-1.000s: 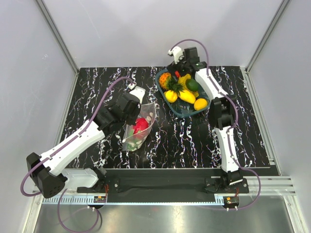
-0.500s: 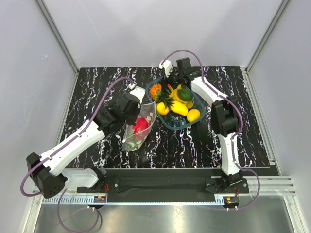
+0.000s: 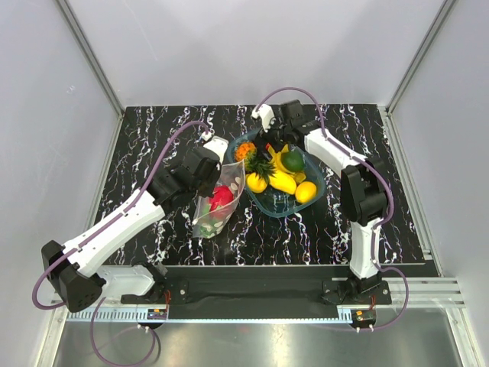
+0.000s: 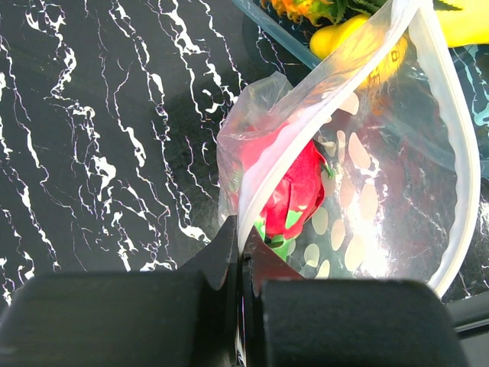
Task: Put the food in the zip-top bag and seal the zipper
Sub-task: Move the bin to the center of the board, then pick up the fake fruit from the bin.
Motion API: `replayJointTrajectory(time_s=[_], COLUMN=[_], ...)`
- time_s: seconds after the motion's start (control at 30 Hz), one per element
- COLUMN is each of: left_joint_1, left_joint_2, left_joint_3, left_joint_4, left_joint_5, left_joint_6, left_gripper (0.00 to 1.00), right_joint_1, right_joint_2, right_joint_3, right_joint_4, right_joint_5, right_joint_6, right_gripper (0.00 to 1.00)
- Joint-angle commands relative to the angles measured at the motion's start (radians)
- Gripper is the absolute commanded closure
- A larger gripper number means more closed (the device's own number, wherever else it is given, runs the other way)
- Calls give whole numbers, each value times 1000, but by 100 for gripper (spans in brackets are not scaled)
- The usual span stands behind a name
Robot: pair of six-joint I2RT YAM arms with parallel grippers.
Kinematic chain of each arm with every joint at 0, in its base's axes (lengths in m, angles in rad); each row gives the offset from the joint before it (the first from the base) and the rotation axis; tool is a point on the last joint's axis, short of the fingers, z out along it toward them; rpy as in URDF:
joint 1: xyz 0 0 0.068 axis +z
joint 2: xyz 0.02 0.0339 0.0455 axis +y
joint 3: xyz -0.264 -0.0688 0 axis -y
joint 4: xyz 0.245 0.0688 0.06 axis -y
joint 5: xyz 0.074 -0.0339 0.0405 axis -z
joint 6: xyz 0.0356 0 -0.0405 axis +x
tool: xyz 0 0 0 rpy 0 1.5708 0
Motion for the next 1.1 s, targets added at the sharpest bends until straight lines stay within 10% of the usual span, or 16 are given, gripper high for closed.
replayJointTrajectory(time_s=[0.0, 0.47, 0.77, 1.07], left_joint_1=[7, 13, 22, 27], left_joint_2=[-26, -27, -32, -27], left_joint_3=[5, 6, 5, 6], left_joint_4=[31, 28, 30, 28], left_joint_5=[-6, -23, -29, -31], left_joint_6=[5, 5, 5, 6], left_gripper=[100, 100, 100, 100], right_joint_1=[11, 12, 12, 9], right_joint_2=[-47, -240, -586, -547], right_joint_3=[121, 148, -257, -351], right_joint_4=[-61, -167, -72, -150], right_joint_5=[34, 244, 267, 306], right_joint_6=[33, 386, 506, 483], right_gripper=[2, 1, 3, 16])
